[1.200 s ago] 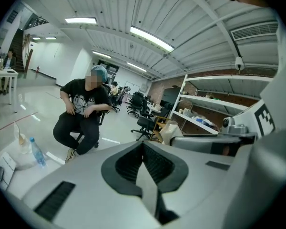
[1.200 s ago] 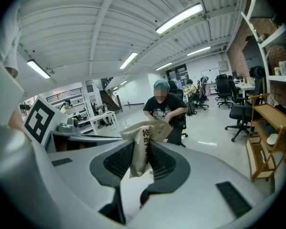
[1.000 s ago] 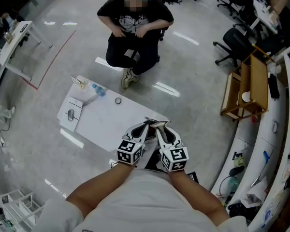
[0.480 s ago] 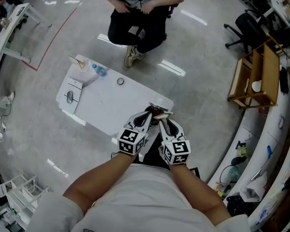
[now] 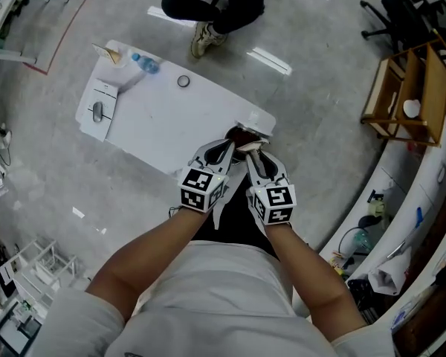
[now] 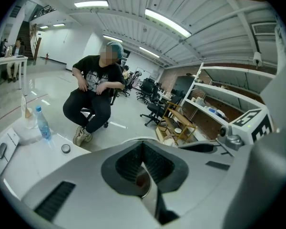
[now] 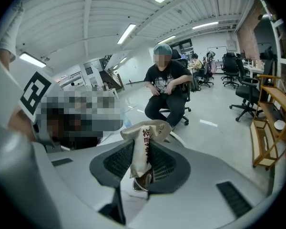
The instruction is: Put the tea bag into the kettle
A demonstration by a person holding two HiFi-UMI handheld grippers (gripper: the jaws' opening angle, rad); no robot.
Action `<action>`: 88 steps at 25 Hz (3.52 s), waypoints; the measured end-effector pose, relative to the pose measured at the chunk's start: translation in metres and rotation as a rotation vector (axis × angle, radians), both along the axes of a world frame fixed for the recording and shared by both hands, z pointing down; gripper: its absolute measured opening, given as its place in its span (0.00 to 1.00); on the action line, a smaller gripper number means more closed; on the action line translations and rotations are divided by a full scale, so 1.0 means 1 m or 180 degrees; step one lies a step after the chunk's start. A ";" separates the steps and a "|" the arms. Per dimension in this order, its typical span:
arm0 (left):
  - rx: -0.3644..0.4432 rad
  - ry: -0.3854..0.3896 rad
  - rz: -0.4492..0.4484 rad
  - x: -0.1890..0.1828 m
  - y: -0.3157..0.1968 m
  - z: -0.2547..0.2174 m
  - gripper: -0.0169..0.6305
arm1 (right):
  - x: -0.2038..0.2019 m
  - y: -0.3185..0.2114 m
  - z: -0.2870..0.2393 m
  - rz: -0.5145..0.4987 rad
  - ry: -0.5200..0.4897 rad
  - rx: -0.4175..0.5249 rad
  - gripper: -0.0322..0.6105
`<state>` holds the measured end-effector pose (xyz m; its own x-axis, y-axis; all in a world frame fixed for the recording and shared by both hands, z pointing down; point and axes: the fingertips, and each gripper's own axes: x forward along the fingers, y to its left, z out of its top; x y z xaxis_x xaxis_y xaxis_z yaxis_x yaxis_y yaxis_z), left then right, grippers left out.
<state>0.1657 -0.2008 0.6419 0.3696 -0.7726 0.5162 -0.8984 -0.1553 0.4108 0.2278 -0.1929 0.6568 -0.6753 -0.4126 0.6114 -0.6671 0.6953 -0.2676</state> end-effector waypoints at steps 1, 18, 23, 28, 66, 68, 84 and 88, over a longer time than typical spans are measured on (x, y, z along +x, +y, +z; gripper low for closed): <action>-0.0018 -0.0003 0.0002 -0.002 0.000 0.006 0.04 | -0.002 0.001 0.006 -0.0026 0.0019 -0.0015 0.20; -0.0233 0.0054 0.0039 0.004 0.015 0.096 0.04 | -0.003 0.005 0.113 -0.0148 0.0270 -0.0285 0.20; -0.0275 0.0076 -0.0017 0.002 0.019 0.116 0.04 | -0.006 0.011 0.135 -0.0140 0.0288 -0.0343 0.20; -0.0277 0.0060 -0.0012 0.002 0.020 0.130 0.04 | -0.005 0.011 0.146 -0.0112 0.0257 -0.0294 0.20; -0.0213 0.0124 -0.0086 -0.002 0.045 0.115 0.04 | -0.006 0.005 0.122 0.0012 0.0217 -0.0057 0.18; -0.0183 0.0110 -0.0065 0.000 0.041 0.109 0.04 | -0.004 0.004 0.115 0.0004 0.0185 -0.0039 0.11; 0.0291 0.0007 0.0163 0.007 0.019 -0.011 0.04 | -0.015 0.003 -0.018 0.0072 -0.0197 0.0358 0.07; 0.0483 0.0016 0.0215 0.007 0.008 -0.057 0.04 | -0.019 -0.005 -0.066 0.0122 -0.0331 0.0536 0.07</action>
<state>0.1731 -0.1927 0.5854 0.4257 -0.8149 0.3934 -0.8818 -0.2760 0.3825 0.2092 -0.1982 0.5912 -0.7130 -0.5297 0.4594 -0.6688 0.7106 -0.2185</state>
